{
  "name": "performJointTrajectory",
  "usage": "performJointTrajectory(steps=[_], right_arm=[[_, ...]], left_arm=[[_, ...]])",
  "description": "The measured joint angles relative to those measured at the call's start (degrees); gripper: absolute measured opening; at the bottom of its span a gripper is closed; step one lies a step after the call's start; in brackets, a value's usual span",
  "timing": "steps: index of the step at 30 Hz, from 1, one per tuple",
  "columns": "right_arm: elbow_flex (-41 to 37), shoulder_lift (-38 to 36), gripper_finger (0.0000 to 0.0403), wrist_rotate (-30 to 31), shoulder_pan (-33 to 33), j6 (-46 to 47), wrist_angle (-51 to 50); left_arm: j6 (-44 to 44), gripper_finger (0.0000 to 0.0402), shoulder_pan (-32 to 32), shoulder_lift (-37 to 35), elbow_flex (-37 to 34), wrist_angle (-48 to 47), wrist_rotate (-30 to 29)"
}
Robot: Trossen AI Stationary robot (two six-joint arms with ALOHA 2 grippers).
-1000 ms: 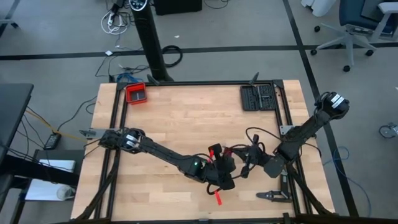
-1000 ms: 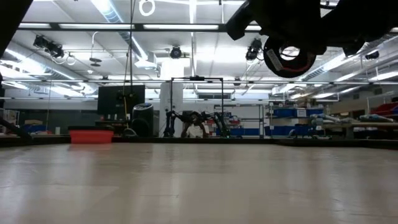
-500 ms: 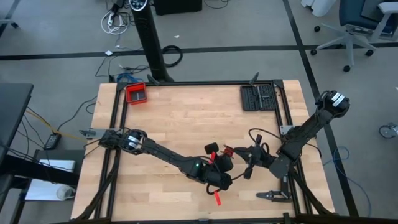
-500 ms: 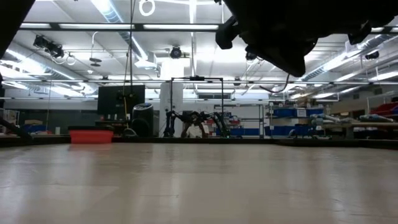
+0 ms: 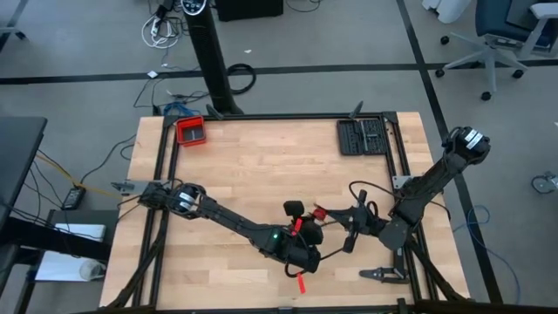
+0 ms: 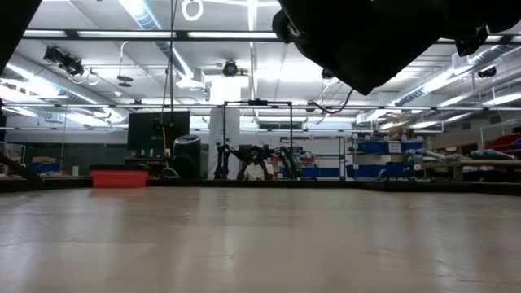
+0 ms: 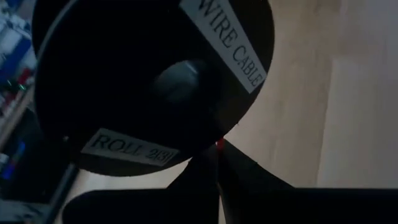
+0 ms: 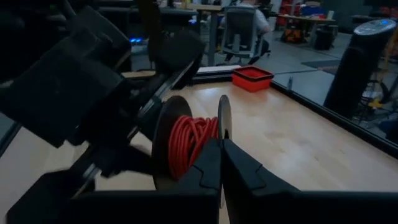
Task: Coil cords
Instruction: Coil the red wire onto the spool
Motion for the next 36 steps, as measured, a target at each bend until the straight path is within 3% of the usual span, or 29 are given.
performJointTrajectory(steps=[8, 17, 23, 36], right_arm=[[0.0, -0.1, 0.0, -4.7, 0.3, 0.1, -5.5], [0.1, -0.1, 0.0, -14.6, -0.3, 8.2, -14.4], [0.0, 0.9, 0.0, -22.8, -1.5, 15.8, -22.7], [-0.3, 8.7, 0.0, -33.1, -2.3, 16.5, -22.1]], left_arm=[[11.1, 0.0001, -0.9, 0.1, -0.1, -2.0, -0.9], [2.7, 0.0003, 0.2, 1.0, 0.0, -1.7, 15.5], [2.5, 0.0019, 0.2, 3.8, -0.1, 1.0, 17.4], [2.5, 0.0021, 0.6, 4.6, -0.1, 1.5, 19.7]])
